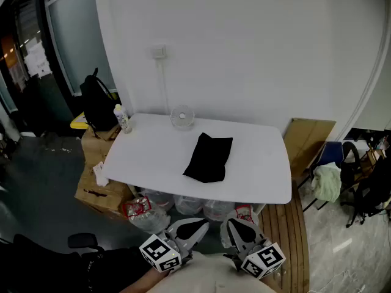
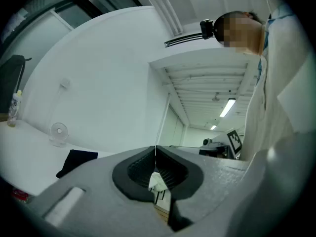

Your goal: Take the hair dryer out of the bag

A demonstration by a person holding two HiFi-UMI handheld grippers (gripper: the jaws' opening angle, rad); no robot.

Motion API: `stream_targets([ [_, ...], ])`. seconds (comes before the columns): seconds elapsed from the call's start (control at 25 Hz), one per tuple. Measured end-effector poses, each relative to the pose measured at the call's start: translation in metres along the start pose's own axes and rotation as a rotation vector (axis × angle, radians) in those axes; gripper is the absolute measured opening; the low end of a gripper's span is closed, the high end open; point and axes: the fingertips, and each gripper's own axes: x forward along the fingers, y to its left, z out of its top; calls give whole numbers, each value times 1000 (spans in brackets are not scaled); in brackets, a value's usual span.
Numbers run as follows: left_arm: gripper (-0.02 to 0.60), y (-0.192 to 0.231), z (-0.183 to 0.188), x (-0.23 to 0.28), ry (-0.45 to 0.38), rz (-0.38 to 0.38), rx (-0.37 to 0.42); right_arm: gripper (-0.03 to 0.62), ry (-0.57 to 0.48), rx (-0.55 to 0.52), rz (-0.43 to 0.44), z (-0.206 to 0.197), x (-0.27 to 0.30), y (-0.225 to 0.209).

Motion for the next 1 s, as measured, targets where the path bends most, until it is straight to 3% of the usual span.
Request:
stream_targets([
  [0.48,11,21,1,4,2,21,-23,15,26,-1,5,-2,20,-11],
  [0.8,11,43,1,6,3,40,-35,17,-33,99,63,6,33,-21],
  [1.0,11,59,2,9,12,45,-46,17,-28,112,56,5,46,-29],
])
